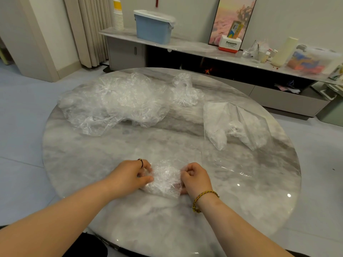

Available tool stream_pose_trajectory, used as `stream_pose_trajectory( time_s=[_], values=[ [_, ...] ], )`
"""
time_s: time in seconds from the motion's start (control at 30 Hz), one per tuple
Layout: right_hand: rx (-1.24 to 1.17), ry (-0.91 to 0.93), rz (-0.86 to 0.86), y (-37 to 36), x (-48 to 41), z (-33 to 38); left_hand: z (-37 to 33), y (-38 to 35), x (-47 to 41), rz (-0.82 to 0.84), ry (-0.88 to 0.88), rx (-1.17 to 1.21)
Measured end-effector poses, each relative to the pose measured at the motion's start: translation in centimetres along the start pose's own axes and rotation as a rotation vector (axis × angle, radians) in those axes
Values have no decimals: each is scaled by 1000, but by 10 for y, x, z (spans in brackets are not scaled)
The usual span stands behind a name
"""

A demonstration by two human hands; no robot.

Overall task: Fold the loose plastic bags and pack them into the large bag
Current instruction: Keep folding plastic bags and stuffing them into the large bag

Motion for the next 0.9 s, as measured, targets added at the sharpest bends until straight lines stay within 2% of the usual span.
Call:
stream_pose_trajectory(
  time_s=[0.1, 0.17, 0.27, 0.33, 0.4, 0.47, 0.57, 0.7, 0.9],
  values=[
    [56, 0, 0, -1, 1, 2, -7, 0, 0, -82, -12, -73],
    [94, 24, 9, -2, 0, 2, -12, 0, 0, -235, -67, -202],
    [169, 79, -4, -4, -3, 2, -16, -10, 2, -420, -311, -413],
    [259, 141, -18, -4, -3, 4, -16, -21, 5, -362, -393, -536],
    [364, 213, -15, -5, 1, 8, -20, -30, 8, -212, -358, -611],
    [497, 366, -43, -5, 5, 12, -27, -32, 10, -72, -286, -624],
    [623, 628, 4, -9, 7, 14, -17, -39, 6, -2, -231, -588],
    [812, 626, 197, -14, 3, 1, -9, -44, 2, 22, -228, -609],
    [890, 625, 212, -15, -4, -8, -6, -47, 0, 72, -224, -577]
  ],
)
Point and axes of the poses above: each hand's wrist, its own x-axis away from the middle knuckle, its own y-axis out of the back of the hand, z = x × y, the point moved 1 cm from there along -x, towards the middle knuckle, and after that the axes turned 12 degrees about -z, right-handed, at the moved point
